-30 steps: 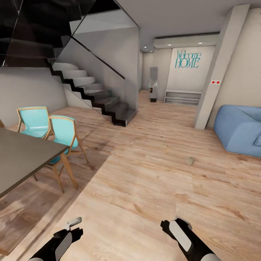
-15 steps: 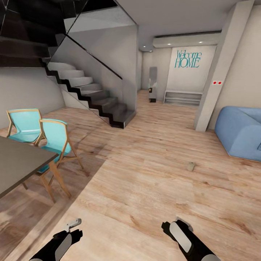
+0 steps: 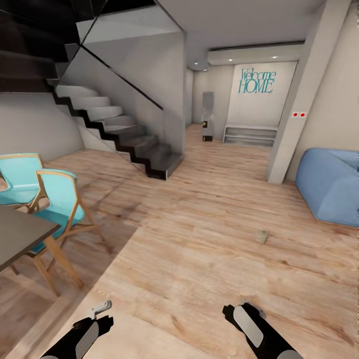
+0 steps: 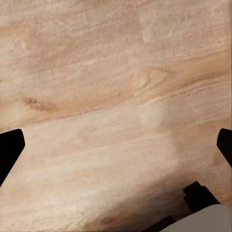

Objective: Place each of the two pumpkins and all three candles from the living room inside a cabinet in the living room (use any cabinet), then make sure every cabinet is closed, and position the cauldron so it is next to a table in the living room.

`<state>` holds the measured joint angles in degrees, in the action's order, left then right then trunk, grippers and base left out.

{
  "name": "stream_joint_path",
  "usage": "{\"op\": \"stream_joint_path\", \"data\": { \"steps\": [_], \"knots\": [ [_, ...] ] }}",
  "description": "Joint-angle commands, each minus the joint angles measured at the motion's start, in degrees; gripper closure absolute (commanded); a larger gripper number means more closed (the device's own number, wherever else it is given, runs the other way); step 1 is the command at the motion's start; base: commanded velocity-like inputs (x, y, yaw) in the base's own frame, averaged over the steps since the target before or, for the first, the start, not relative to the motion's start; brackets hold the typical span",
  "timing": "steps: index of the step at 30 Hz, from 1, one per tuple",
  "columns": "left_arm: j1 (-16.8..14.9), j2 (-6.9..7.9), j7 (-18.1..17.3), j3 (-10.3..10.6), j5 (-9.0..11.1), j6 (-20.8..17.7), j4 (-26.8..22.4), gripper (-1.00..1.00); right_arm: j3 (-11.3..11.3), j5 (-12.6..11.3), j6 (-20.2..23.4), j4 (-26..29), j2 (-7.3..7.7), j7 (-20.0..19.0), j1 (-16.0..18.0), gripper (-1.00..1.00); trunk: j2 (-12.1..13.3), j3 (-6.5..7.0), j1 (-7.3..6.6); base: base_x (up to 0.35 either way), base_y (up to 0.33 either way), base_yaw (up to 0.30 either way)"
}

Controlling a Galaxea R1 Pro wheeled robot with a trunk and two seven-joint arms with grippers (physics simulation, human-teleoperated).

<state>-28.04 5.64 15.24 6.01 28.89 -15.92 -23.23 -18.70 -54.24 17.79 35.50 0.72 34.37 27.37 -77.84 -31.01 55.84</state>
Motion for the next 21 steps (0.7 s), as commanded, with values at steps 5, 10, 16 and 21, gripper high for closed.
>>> {"op": "stream_joint_path", "data": {
  "steps": [5,10,16,21],
  "knots": [
    [0.00,0.00,0.49,0.49,0.55,-0.25,-0.15,-1.00,-0.36,-0.21,0.15,-0.43,0.08,-0.41,0.05,-1.00,-0.03,-0.06,0.03,0.330,-0.133,-0.235],
    [0.00,0.01,0.49,0.49,0.55,-0.25,-0.15,-1.00,-0.32,-0.25,0.14,-1.39,0.08,-2.61,0.05,-1.00,-0.03,-0.06,0.03,0.330,-0.122,-0.273],
    [0.00,0.00,0.49,0.49,0.50,-0.05,0.53,-1.00,-0.29,-0.25,0.14,-1.82,0.08,-2.98,0.05,-1.00,-0.03,-0.06,0.03,0.330,-0.026,-0.277],
    [0.00,-0.01,0.49,0.49,0.55,0.70,0.79,-1.00,-0.29,-0.25,0.11,-1.91,0.08,-2.99,0.05,-1.00,-0.03,-0.06,0.03,0.330,-0.002,-0.278]
  ]
}}
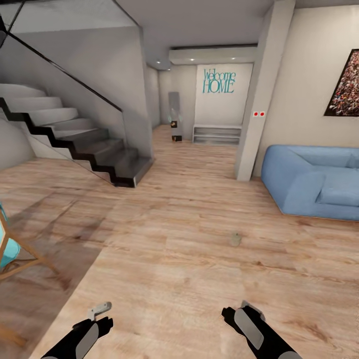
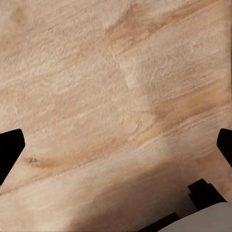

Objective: Place each of the two pumpkins and all three candles from the living room inside a cabinet in the living room (use any cabinet), then make sure every cabinet is closed, and position the cauldron so it is next to a table in the living room.

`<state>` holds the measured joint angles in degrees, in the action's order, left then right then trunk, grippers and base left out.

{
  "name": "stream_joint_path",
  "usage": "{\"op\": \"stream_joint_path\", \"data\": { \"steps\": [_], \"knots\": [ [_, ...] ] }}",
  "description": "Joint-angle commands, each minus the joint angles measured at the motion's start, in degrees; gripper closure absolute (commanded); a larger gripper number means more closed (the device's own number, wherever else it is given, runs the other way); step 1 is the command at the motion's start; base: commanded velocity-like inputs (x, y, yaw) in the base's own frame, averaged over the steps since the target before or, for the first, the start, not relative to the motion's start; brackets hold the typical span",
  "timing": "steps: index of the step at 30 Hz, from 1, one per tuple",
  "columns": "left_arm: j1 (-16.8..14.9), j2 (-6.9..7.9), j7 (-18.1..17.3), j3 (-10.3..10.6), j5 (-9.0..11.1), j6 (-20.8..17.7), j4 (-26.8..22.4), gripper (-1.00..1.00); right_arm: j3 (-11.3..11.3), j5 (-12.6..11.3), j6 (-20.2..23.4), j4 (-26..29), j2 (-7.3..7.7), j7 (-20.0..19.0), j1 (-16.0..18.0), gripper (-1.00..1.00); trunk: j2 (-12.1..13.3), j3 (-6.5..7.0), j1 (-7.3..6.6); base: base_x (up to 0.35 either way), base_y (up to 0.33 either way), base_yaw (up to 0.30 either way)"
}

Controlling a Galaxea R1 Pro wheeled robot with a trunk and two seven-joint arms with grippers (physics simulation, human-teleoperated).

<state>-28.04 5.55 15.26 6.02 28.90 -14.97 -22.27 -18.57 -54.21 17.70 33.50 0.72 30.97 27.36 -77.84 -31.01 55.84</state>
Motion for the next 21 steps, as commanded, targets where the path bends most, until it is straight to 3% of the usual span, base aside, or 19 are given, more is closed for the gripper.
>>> {"op": "stream_joint_path", "data": {
  "steps": [1,14,18,21],
  "knots": [
    [0.01,0.07,0.47,0.48,0.54,-0.21,-0.16,-1.00,-0.42,-0.29,0.17,0.08,0.09,0.41,0.06,-1.00,-0.03,-0.06,0.03,0.330,0.000,-0.278],
    [0.01,0.07,0.47,0.48,0.55,-0.15,-0.14,-1.00,-0.42,-0.29,0.14,0.08,0.14,0.41,0.06,-1.00,-0.03,-0.33,0.03,0.330,0.000,-0.272],
    [0.01,0.01,0.47,0.48,0.55,-0.15,-0.14,-1.00,-0.48,-0.21,0.10,-0.52,0.16,0.34,0.06,-1.00,-0.03,-0.47,0.03,0.330,0.000,-0.088],
    [0.01,-0.01,0.47,0.64,0.55,-0.15,-0.14,-1.00,-0.56,2.00,-1.68,-2.23,0.14,-0.44,0.06,-1.00,-0.03,-0.49,0.03,0.330,0.000,-0.013]
  ]
}}
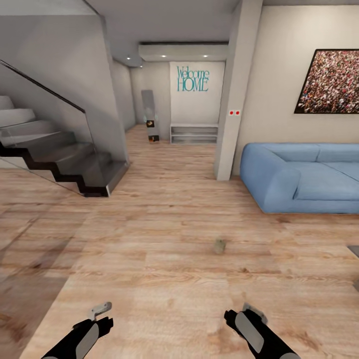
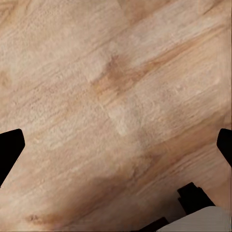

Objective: Place each of the two pumpkins and all three candles from the living room inside a cabinet in the living room (use any cabinet), then make sure every cabinet is closed, and position the cauldron so it is next to a table in the living room.

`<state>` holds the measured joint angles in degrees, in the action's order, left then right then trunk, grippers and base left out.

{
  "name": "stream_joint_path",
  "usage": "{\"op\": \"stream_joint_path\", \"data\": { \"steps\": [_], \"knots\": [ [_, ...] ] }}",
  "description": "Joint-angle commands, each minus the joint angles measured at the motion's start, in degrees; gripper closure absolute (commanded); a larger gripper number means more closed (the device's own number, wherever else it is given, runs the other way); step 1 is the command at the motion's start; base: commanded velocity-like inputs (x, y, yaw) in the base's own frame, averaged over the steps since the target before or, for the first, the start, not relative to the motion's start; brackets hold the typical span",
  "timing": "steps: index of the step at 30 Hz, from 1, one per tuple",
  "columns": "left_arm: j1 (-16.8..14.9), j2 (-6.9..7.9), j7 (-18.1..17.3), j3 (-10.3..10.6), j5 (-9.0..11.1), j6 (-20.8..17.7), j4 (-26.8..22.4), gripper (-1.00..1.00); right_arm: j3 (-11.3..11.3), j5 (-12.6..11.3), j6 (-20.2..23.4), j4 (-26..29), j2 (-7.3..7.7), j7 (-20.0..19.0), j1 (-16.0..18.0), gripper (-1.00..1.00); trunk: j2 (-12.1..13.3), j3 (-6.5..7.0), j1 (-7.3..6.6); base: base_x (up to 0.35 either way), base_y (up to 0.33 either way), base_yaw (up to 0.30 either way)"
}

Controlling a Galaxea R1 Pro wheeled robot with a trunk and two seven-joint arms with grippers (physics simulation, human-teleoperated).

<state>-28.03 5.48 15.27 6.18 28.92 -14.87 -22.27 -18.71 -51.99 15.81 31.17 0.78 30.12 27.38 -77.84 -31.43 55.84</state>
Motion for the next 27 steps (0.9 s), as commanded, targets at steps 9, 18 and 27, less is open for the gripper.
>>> {"op": "stream_joint_path", "data": {
  "steps": [9,18,27],
  "knots": [
    [-0.01,0.08,0.46,0.94,0.53,-0.25,-0.15,-1.00,-0.27,5.95,-2.36,-2.12,-0.02,-3.16,0.04,-1.00,-0.03,-0.07,0.03,0.330,0.000,-0.002],
    [-0.01,0.12,0.46,0.94,0.53,-0.25,-0.15,-1.00,0.05,5.63,-2.52,-2.16,-0.07,-3.14,0.04,-1.00,-0.03,-0.07,0.03,0.330,0.000,-0.035],
    [-0.01,0.13,0.46,0.94,0.53,-0.25,-0.15,-1.00,0.07,5.64,-2.53,-2.16,-0.08,-3.14,0.04,-1.00,-0.03,-0.07,0.03,0.330,0.000,-0.206]
  ]
}}
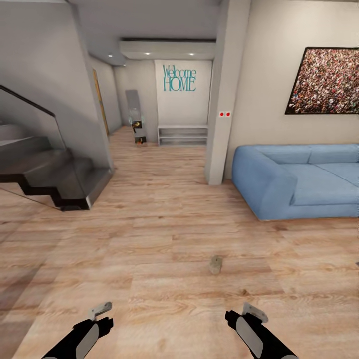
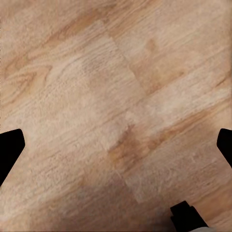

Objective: Place each of the two pumpkins and all three candles from the living room inside a cabinet in the living room (use any cabinet), then make sure every cabinet is closed, and position the cauldron so it is next to a table in the living room.

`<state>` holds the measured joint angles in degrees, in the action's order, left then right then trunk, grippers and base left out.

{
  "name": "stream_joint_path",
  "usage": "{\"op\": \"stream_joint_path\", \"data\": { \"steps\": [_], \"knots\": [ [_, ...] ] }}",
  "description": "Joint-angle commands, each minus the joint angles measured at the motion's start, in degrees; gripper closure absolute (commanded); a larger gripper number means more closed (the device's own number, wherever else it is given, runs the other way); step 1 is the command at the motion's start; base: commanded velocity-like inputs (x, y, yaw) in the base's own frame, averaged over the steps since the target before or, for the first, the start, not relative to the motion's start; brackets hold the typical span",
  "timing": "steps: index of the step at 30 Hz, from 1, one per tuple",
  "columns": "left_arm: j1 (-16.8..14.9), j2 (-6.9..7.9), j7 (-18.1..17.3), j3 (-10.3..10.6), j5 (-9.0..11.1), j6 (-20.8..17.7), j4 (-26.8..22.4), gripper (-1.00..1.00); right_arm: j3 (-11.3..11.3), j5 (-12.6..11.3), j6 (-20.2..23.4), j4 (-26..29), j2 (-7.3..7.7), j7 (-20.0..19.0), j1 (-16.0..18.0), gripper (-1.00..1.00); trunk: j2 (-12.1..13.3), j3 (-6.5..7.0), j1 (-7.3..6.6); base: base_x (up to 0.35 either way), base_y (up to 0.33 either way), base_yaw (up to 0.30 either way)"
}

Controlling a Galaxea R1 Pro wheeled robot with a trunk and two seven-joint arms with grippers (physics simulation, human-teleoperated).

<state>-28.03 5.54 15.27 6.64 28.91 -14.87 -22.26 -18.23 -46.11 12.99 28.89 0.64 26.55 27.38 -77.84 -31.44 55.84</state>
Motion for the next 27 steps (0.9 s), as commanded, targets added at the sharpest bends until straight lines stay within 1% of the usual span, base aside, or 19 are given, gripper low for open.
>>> {"op": "stream_joint_path", "data": {
  "steps": [1,8,27],
  "knots": [
    [0.00,0.06,0.46,0.50,0.53,-0.25,-0.15,-1.00,-0.40,-0.22,0.28,0.12,0.07,0.45,0.04,-1.00,-0.03,-0.06,0.03,0.330,0.000,-0.054],
    [0.00,0.05,0.46,0.57,0.53,-0.25,-0.15,-1.00,-0.40,-0.27,0.27,0.12,0.07,0.43,0.04,-1.00,-0.03,-0.06,0.03,0.330,0.000,-0.016],
    [0.00,0.06,0.46,0.66,0.53,-0.25,-0.15,-1.00,-0.40,-0.18,0.19,0.12,0.15,0.52,0.04,-1.00,-0.03,-0.06,0.03,0.330,0.000,-0.150]
  ]
}}
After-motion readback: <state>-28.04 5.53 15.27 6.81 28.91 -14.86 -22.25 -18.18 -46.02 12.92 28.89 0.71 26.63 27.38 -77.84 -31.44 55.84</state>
